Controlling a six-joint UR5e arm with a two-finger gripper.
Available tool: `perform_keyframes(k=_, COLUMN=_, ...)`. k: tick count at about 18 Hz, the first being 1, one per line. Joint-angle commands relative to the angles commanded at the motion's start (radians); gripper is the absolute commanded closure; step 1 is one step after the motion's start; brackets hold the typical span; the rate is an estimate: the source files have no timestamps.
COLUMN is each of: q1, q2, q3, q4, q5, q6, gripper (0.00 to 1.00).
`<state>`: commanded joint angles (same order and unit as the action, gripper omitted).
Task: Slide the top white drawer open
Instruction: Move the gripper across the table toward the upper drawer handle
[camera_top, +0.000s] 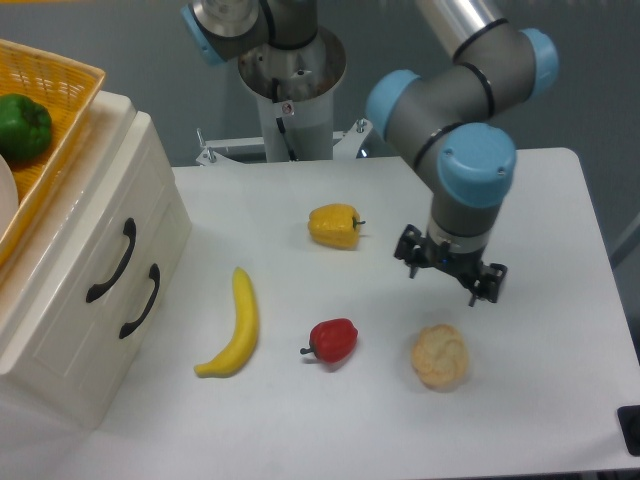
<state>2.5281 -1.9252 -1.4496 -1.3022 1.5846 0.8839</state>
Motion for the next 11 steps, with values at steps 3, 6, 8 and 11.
perform_keyframes(k=3, q1=-0.044, q2=0.012, q3=-0.002, q4=-0.015, q5=0.002, q6=-0.097, gripper=0.0)
perform_keyframes(k=6, q1=-0.075, q2=0.028, q3=-0.008, q4=-0.022, q5=-0.005, q6=-0.198, gripper=0.0)
perform_keyframes(k=8, q1=-0.091, q2=0.044, q3=-0.015, q4=-0.017, q5=-0.009, q6=-0.253, gripper=0.0)
perform_keyframes(k=11, q1=-0.091, q2=0.081, q3=-0.044, q4=-0.012, q5=-0.073, q6=-0.287, gripper=0.0)
